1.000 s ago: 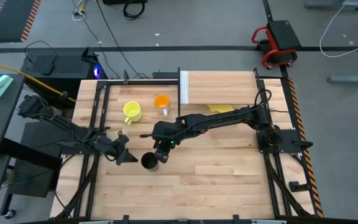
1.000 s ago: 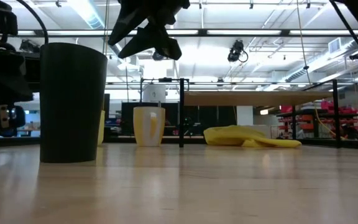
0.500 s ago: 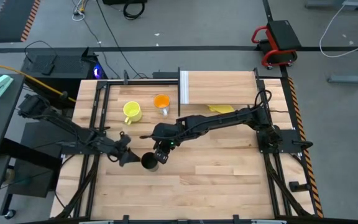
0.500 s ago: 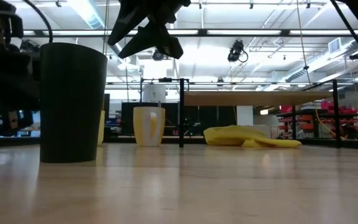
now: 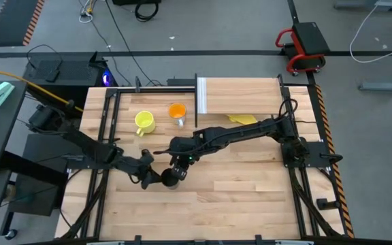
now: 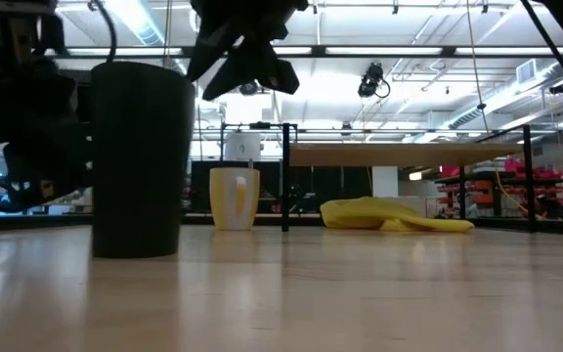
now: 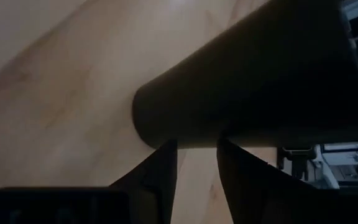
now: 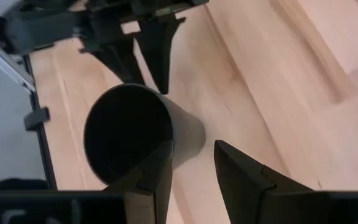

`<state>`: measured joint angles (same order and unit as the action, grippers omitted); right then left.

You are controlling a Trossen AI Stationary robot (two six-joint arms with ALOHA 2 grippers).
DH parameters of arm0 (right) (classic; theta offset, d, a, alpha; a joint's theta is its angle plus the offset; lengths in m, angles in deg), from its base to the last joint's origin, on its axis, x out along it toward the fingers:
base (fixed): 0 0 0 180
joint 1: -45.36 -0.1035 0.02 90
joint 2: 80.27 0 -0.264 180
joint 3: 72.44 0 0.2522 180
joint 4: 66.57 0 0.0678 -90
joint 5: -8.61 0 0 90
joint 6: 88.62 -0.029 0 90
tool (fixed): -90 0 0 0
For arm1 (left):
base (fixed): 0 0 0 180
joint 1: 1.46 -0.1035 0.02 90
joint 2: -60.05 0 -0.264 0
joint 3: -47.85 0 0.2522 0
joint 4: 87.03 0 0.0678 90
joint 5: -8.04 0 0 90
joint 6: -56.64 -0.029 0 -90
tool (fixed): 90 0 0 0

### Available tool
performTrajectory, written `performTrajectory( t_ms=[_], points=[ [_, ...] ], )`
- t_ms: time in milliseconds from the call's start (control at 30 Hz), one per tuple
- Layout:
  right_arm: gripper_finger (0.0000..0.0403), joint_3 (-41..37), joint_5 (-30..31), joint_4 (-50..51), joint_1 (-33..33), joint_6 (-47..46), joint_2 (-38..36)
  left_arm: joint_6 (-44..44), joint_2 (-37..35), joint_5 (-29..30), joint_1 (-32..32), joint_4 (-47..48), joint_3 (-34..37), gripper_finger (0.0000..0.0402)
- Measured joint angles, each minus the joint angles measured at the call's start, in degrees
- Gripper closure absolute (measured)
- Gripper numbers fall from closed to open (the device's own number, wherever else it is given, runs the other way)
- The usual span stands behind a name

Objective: Stack small to large cups/mugs on shelf
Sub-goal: Put the black cup on the shelf

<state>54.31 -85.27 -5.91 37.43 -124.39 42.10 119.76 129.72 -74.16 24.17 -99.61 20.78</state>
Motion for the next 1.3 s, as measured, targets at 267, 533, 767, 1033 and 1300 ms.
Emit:
performTrajectory(
  t_ms=[267,533,767,1033,1300],
  points=[
    [0.0277,-0.02,1.05,4.98,-2.93,1.02,-0.02,-2.35,10.12,-0.56,0.00,-0.54,-7.70,0.0276],
    [0.0285,-0.02,3.36,10.58,-5.03,1.01,-0.04,-4.03,17.10,-0.56,0.00,-0.83,-13.65,0.0285],
    [0.0294,-0.03,5.44,16.06,-5.80,1.05,-0.28,-6.04,21.13,-0.62,-1.27,-1.39,-18.25,0.0289],
    [0.0296,-0.04,7.70,17.97,-5.90,1.58,-1.31,-6.05,24.45,-2.79,-3.01,-1.68,-20.52,0.0291],
    [0.0302,-0.04,8.37,18.51,-5.04,2.92,-1.29,-6.77,24.89,-2.75,-3.72,-3.23,-20.54,0.0292]
  ],
)
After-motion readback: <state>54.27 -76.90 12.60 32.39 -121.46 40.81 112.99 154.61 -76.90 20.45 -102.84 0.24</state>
